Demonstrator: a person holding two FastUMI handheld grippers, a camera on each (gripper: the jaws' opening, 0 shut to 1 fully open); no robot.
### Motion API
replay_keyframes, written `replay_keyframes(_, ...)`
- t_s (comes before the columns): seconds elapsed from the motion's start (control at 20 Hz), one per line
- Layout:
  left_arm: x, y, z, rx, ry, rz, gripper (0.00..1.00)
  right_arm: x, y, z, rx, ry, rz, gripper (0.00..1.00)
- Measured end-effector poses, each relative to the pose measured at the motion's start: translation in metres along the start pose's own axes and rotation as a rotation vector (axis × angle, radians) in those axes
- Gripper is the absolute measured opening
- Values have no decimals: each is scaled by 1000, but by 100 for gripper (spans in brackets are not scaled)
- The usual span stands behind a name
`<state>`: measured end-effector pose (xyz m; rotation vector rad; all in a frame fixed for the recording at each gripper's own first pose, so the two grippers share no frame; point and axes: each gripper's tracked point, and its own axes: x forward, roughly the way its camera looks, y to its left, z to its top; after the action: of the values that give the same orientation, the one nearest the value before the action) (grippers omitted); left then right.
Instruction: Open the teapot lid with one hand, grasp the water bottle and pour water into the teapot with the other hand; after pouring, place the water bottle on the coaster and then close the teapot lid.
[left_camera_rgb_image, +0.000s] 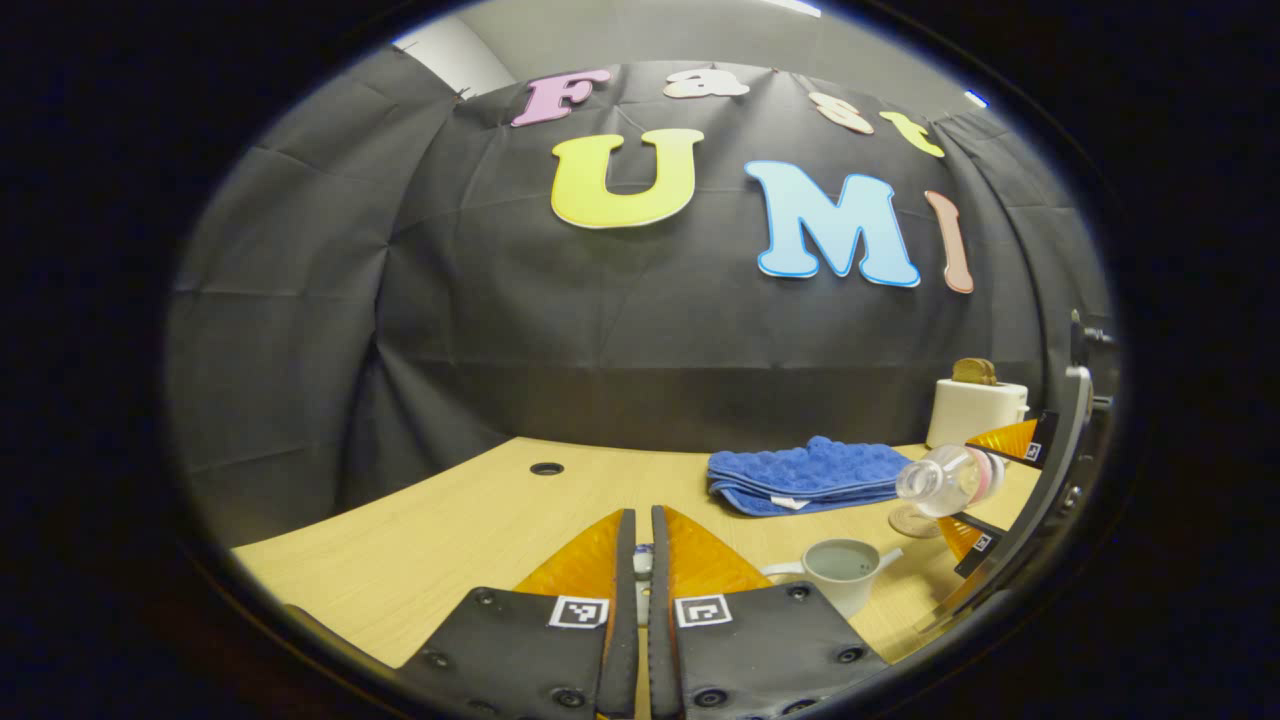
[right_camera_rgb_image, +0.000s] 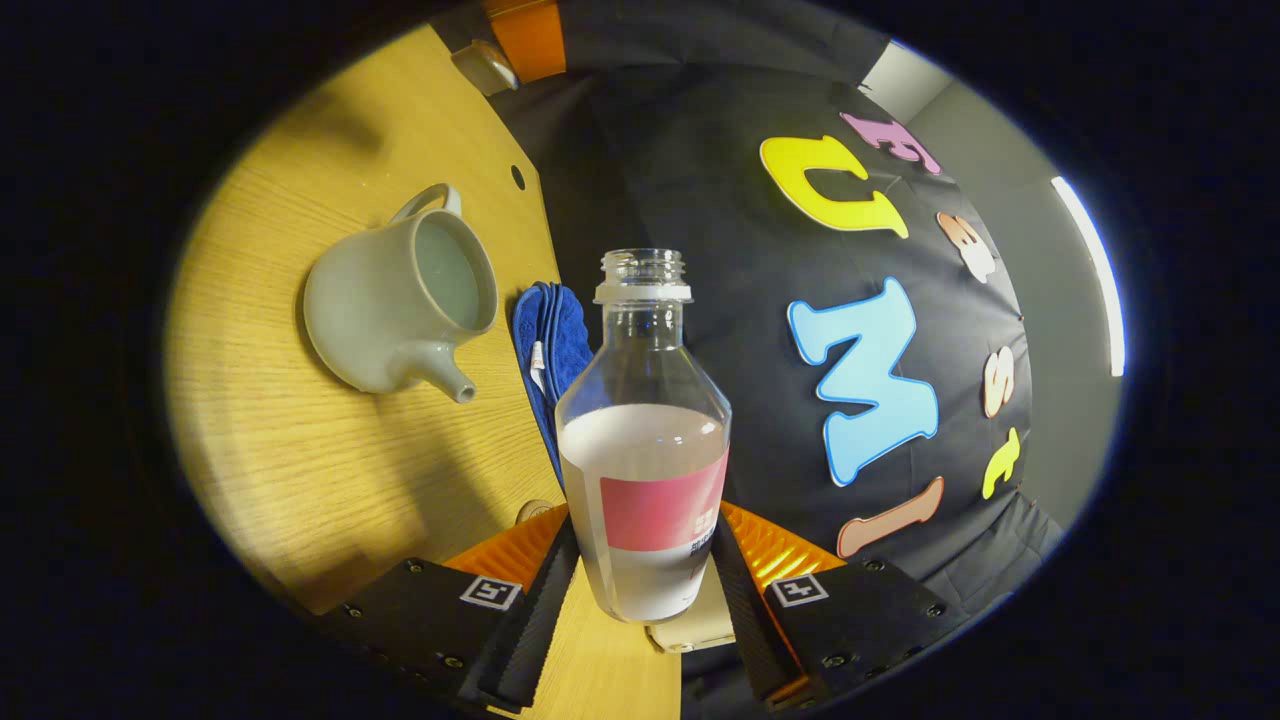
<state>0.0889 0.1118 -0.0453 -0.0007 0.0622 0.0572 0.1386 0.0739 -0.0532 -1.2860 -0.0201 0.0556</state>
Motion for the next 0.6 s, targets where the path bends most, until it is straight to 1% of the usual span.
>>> replay_keyframes(0.15,0,0,-1,-1,3,-1,10,2,-3,1,-71,-14,-23,75)
replay_keyframes(0.6,0,-1,-2,-2,10,-5,11,11,-6,-1,-227,-24,-48,75)
